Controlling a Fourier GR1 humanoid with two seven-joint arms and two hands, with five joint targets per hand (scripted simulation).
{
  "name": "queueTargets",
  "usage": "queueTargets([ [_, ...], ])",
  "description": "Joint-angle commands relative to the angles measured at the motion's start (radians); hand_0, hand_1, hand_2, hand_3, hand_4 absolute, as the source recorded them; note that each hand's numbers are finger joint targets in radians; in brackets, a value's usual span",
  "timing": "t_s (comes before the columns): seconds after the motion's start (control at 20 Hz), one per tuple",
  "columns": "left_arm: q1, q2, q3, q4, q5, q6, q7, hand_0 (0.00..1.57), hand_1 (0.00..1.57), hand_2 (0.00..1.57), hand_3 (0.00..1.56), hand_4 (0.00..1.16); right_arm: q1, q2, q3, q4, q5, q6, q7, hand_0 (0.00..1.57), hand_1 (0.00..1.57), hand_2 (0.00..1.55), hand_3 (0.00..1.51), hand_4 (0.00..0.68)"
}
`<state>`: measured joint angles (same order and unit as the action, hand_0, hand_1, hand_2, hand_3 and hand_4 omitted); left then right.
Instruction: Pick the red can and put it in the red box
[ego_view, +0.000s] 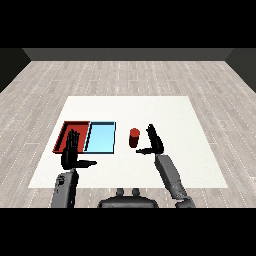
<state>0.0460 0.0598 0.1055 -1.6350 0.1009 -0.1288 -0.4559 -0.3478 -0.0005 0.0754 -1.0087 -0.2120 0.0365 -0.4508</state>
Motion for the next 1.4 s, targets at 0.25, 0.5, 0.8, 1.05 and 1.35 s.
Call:
queueTargets([
  [0.25,0.014,-0.026,-0.027,-0.081,-0.01,0.037,0.058,0.0,0.0,0.0,0.0,0.0,-0.114,0.0,0.055,0.258,-0.102,-0.005,-0.152,0.0,0.0,0.0,0.0,0.0],
  [0.5,-0.025,0.048,0.063,0.071,0.036,-0.042,-0.038,0.0,0.0,0.0,0.0,0.0,-0.19,0.0,0.137,0.318,-0.211,-0.067,-0.148,0.0,0.0,0.0,0.0,0.0],
  [0.8,-0.002,0.026,0.055,0.09,0.033,-0.048,-0.087,0.0,0.0,0.0,0.0,0.0,-0.175,0.0,0.063,0.33,-0.17,-0.024,-0.125,0.0,0.0,0.0,0.0,0.0],
  [1.05,0.019,0.038,0.046,-0.049,0.054,-0.035,0.046,0.0,0.0,0.0,0.0,0.0,-0.217,0.001,0.201,0.339,-0.26,-0.119,-0.141,0.0,0.0,0.0,0.0,0.0],
  [1.35,0.041,-0.037,-0.032,0.005,-0.029,0.009,-0.038,0.0,0.0,0.0,0.0,0.0,-0.261,0.0,0.186,0.328,-0.283,-0.123,-0.1,0.0,0.0,0.0,0.0,0.0],
])
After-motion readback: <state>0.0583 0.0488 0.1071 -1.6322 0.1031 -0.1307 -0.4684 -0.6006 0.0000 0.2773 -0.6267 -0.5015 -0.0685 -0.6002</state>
